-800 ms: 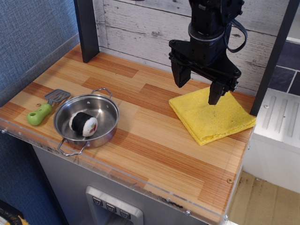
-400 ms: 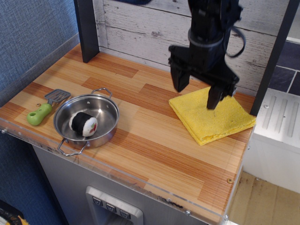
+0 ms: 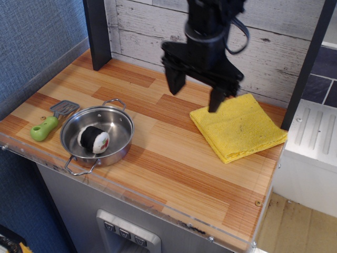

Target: Place the sushi to the left of the yellow cloth.

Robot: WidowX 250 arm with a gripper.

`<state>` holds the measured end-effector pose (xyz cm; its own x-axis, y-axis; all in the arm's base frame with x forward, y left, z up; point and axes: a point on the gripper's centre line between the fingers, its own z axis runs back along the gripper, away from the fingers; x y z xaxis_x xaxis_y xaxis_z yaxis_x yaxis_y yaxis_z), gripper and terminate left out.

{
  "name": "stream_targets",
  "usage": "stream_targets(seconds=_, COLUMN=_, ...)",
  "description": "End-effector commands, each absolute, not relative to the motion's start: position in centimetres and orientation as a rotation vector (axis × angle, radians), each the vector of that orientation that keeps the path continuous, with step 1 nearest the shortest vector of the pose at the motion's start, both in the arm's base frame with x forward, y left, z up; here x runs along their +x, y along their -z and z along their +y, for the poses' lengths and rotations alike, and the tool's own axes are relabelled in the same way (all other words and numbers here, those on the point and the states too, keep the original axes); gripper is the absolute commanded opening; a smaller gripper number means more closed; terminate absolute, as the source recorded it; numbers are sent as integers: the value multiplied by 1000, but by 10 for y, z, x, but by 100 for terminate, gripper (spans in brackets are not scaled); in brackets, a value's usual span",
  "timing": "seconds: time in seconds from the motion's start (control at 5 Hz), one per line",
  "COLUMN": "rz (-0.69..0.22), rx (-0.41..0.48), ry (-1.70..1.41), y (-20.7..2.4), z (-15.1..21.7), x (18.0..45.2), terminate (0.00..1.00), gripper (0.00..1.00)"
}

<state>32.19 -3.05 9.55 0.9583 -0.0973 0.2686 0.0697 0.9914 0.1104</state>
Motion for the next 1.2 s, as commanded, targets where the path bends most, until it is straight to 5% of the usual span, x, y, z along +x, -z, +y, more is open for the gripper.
stream_targets(seconds=0.0, rz=-312, rx=111, ry=-14, y=-120, z=14, x=305, terminate=0, gripper=100)
stream_targets(seconds=0.4, rz=-242, rx=122, ry=-108, y=-105, z=62, x=269, terminate=0, gripper=100)
stream_targets(seconds=1.0, rz=-95, rx=107, ry=-220, y=-47, z=92, x=237, terminate=0, gripper=100)
